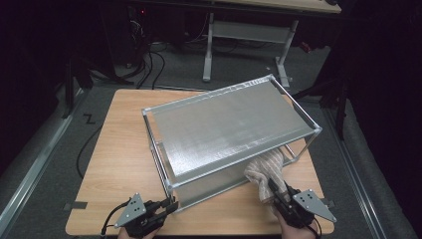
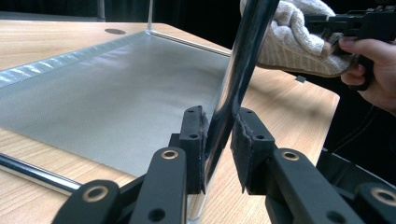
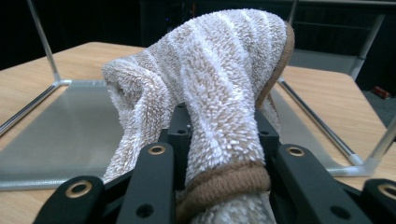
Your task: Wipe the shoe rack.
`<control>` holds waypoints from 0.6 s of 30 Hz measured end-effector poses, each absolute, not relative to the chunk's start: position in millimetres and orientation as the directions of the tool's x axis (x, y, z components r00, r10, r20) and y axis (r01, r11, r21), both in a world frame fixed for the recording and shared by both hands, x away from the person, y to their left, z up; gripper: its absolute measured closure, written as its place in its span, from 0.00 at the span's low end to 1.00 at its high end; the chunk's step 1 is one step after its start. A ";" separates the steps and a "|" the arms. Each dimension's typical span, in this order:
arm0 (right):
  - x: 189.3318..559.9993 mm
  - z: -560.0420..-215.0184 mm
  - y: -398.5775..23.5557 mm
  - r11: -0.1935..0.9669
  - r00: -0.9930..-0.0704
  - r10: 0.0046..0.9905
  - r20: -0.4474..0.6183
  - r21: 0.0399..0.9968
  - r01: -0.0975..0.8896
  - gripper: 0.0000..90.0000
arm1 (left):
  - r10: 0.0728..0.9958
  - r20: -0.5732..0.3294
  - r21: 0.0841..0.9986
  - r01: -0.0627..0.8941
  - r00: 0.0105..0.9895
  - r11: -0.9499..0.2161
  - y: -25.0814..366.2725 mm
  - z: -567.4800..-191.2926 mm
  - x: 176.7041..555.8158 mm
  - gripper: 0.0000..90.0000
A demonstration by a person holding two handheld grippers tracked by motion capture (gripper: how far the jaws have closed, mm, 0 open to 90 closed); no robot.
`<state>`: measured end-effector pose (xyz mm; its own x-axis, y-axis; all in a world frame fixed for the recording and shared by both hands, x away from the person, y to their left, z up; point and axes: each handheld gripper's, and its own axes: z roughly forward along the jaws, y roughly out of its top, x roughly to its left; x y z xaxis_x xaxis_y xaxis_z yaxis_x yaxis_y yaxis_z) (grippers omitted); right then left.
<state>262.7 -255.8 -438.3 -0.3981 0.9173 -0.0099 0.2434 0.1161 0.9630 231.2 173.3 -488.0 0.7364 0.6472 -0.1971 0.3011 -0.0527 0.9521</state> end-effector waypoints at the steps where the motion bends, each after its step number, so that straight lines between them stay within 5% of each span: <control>1: 261.4 -437.6 -256.7 0.111 -0.397 0.918 -0.010 0.966 0.234 0.77 | 0.646 -0.197 0.952 0.301 0.738 -0.053 173.4 -488.0 231.3 0.82; 18: 235.8 -393.7 -265.6 0.027 -0.373 0.927 -0.025 1.000 -0.002 0.77 | 0.650 -0.190 0.950 0.304 0.736 -0.066 170.0 -489.6 231.5 0.84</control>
